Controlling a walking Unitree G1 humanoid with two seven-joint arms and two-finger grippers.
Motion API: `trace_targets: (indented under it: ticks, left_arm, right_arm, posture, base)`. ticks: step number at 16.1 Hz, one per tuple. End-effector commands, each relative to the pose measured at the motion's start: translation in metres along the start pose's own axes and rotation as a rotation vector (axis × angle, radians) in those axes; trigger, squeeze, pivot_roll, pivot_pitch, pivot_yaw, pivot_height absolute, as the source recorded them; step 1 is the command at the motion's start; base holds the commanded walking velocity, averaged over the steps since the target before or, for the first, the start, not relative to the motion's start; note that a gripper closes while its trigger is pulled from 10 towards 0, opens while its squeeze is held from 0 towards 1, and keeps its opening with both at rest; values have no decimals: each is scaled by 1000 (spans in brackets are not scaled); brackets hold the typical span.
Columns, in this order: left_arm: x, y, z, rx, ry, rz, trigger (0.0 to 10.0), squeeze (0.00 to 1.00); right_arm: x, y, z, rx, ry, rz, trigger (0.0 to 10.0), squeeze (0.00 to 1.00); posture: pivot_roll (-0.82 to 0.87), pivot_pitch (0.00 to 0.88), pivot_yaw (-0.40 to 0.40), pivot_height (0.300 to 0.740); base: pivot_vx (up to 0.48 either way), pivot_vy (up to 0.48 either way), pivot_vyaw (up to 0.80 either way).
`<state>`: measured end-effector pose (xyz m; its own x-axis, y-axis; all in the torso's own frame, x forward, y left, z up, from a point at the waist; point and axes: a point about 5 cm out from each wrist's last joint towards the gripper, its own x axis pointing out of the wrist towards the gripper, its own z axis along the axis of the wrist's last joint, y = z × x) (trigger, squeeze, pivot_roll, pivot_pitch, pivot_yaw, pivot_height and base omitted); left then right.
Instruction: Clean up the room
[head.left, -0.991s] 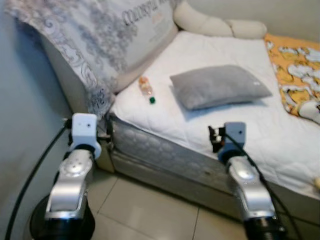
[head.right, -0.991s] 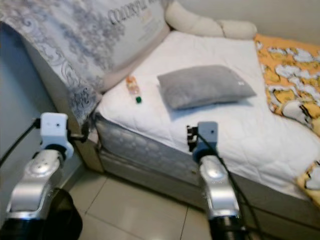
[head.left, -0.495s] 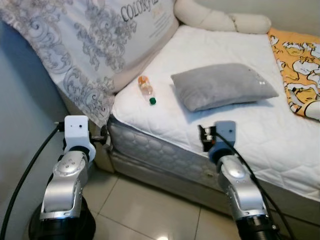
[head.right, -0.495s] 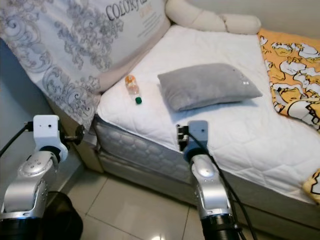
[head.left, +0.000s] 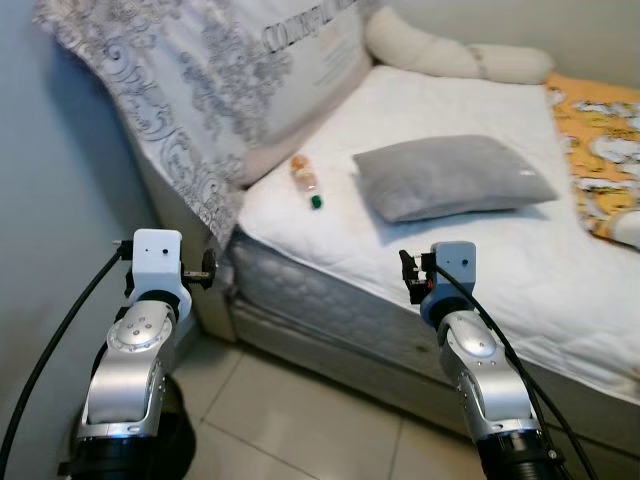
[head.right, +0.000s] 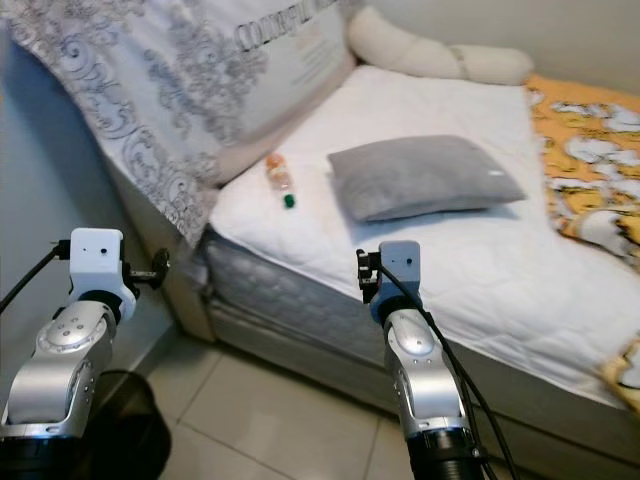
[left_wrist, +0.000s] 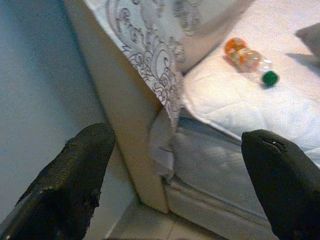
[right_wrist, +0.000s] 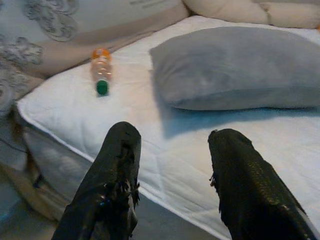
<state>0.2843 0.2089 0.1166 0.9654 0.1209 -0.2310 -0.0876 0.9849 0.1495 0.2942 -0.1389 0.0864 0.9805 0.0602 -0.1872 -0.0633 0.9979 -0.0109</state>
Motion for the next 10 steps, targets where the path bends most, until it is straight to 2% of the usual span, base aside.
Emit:
trace_targets:
  ticks: [1,10]
  left_arm:
    - [2,-4,2,12,-6,-15,10000,0]
    - [1,-4,3,13,-18,-8,10000,0]
  right_arm:
    - [0,-3,4,-6,-7,-5,10000,0]
    - [0,-3,4,-7,-1,0,10000,0]
  posture:
    - [11,0,7,740]
    - [12,0,5,740]
  base:
    - [270,0,0]
    - [444,0,0]
